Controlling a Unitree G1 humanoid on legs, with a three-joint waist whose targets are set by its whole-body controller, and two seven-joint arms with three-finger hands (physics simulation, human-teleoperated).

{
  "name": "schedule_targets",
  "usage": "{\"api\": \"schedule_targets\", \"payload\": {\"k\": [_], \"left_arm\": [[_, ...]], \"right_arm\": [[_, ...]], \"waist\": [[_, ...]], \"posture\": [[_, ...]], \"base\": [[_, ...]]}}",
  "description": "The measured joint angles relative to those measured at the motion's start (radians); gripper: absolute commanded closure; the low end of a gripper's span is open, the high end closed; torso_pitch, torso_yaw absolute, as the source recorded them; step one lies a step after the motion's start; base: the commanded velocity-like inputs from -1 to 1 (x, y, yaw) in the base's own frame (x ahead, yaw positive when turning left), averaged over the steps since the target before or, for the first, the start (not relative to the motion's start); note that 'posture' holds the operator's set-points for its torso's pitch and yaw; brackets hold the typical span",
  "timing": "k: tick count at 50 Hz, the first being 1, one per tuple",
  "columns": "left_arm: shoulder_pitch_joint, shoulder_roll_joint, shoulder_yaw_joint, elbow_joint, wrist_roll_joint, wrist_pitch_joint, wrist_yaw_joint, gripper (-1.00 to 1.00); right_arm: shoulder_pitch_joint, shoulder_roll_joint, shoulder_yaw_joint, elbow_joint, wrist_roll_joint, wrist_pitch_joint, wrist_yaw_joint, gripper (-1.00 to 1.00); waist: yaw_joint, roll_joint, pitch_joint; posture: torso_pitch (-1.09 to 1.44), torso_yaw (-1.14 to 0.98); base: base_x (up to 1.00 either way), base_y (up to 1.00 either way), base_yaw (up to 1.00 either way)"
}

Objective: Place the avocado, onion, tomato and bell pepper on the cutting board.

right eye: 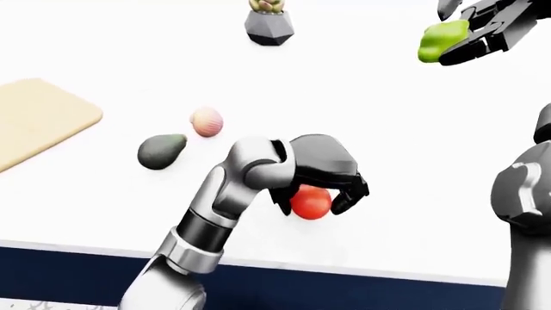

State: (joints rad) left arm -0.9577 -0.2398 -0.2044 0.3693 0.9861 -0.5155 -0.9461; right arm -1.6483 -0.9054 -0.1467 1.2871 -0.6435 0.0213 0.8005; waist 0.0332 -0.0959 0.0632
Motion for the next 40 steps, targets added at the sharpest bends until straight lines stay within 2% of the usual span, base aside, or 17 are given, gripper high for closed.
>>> {"api": "schedule_targets", "payload": {"k": [5, 8, 11, 20, 32, 40], "left_arm": [[-0.011, 0.043, 0.019, 0.015, -0.027, -0.009, 0.012, 1.00], [-0.020, 0.060, 0.023, 0.029, -0.035, -0.014, 0.017, 1.00], [-0.031, 0.079, 0.030, 0.044, -0.040, -0.018, 0.015, 1.00], [-0.108, 0.177, 0.087, 0.127, -0.078, -0.017, -0.006, 1.00], [-0.209, 0.276, 0.136, 0.128, -0.198, 0.024, -0.024, 1.00], [-0.323, 0.418, 0.183, 0.315, -0.244, -0.011, 0.023, 1.00]], "right_arm": [[0.005, 0.000, -0.006, 0.008, 0.007, -0.026, -0.042, 1.00], [0.018, -0.012, 0.012, 0.000, -0.002, -0.084, -0.074, 1.00], [0.044, -0.017, 0.002, -0.010, -0.004, -0.123, -0.080, 1.00], [0.067, -0.021, -0.007, -0.022, 0.011, -0.094, -0.033, 1.00], [0.168, -0.026, -0.014, -0.050, 0.067, -0.154, -0.014, 1.00], [0.227, -0.023, -0.040, -0.076, 0.129, -0.154, 0.030, 1.00]], "waist": [[-0.001, 0.004, 0.001], [-0.001, 0.005, 0.000], [-0.004, 0.004, 0.000], [-0.004, 0.011, 0.006], [-0.002, 0.014, 0.001], [-0.004, 0.021, 0.002]], "posture": [[0.00, 0.00], [0.00, 0.00], [0.00, 0.00], [0.00, 0.00], [0.00, 0.00], [0.00, 0.00]], "base": [[0.00, 0.00, 0.00], [0.00, 0.00, 0.00], [0.00, 0.00, 0.00], [0.00, 0.00, 0.00], [0.00, 0.00, 0.00], [0.00, 0.00, 0.00]]}}
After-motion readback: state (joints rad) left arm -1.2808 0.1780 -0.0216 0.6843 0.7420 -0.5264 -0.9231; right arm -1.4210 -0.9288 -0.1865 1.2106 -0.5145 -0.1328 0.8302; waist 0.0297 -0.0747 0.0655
